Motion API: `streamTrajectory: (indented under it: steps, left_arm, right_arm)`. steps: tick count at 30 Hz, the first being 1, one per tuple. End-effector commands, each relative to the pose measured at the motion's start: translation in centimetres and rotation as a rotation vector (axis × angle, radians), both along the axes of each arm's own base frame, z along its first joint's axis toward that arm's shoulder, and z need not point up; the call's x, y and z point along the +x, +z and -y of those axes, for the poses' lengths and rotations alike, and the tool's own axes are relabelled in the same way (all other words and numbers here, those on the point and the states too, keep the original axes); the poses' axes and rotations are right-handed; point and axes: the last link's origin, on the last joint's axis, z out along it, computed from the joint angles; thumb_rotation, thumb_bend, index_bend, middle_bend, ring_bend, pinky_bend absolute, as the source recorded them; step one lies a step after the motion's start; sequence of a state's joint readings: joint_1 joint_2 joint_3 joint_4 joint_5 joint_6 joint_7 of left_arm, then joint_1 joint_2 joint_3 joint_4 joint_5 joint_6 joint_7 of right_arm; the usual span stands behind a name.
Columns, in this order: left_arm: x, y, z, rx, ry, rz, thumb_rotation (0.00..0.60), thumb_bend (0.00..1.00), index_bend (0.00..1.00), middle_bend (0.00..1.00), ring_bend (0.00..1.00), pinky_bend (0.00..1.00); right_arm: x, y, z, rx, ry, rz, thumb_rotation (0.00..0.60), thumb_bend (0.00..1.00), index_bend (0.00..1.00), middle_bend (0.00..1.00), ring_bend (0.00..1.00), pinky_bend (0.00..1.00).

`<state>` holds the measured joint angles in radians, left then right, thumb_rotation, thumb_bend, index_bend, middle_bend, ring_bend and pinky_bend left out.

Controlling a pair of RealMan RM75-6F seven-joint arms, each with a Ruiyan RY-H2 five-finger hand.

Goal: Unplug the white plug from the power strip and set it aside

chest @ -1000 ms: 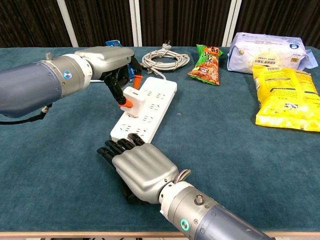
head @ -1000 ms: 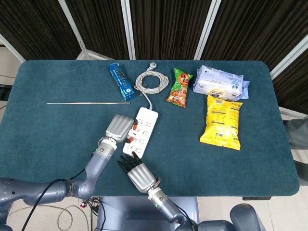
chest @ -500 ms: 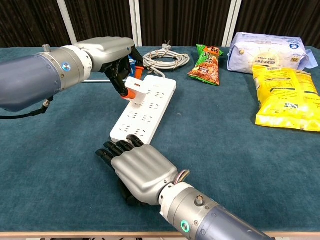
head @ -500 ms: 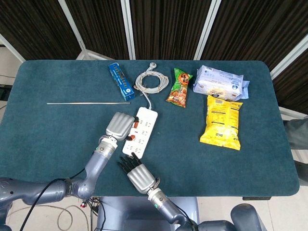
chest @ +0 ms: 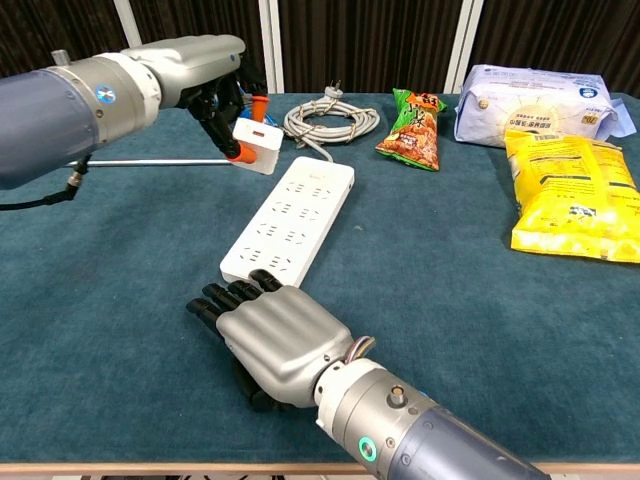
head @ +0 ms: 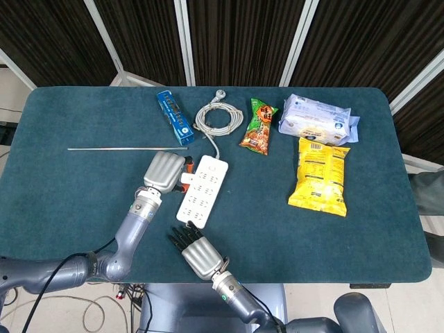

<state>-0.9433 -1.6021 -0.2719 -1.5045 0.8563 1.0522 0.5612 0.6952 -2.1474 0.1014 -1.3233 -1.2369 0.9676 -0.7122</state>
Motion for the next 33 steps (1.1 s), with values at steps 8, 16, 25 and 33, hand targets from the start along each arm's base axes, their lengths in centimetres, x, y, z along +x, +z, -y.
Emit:
streamTrajectory:
  steps: [8, 16, 25, 33]
  left_arm:
    - [-2.6, 0.8, 0.4, 0.004, 0.029, -0.018, 0.600, 0.36, 0.82, 0.84, 0.56, 0.55]
    - [-3.7, 1.0, 0.9, 0.001, 0.042, -0.014, 0.600, 0.36, 0.81, 0.84, 0.56, 0.55]
    - [-5.1, 0.6, 1.8, -0.012, 0.051, -0.068, 0.600, 0.36, 0.81, 0.84, 0.55, 0.55]
    - [-7.6, 0.6, 2.1, 0.014, 0.101, -0.158, 0.600, 0.36, 0.79, 0.81, 0.53, 0.52]
  right_arm:
    - [0.7, 2.8, 1.8, -0.111, -0.004, 0.047, 0.600, 0.80, 0.03, 0.02, 0.00, 0.00]
    - [0.8, 5.3, 3.2, -0.198, 0.001, 0.066, 0.600, 0.80, 0.03, 0.02, 0.00, 0.00]
    - [-1.1, 8.5, 5.5, -0.282, -0.042, 0.047, 0.600, 0.80, 0.03, 0.03, 0.00, 0.00]
    - [-3.4, 10.9, 6.7, -0.326, -0.081, 0.020, 0.600, 0.80, 0.03, 0.03, 0.00, 0.00]
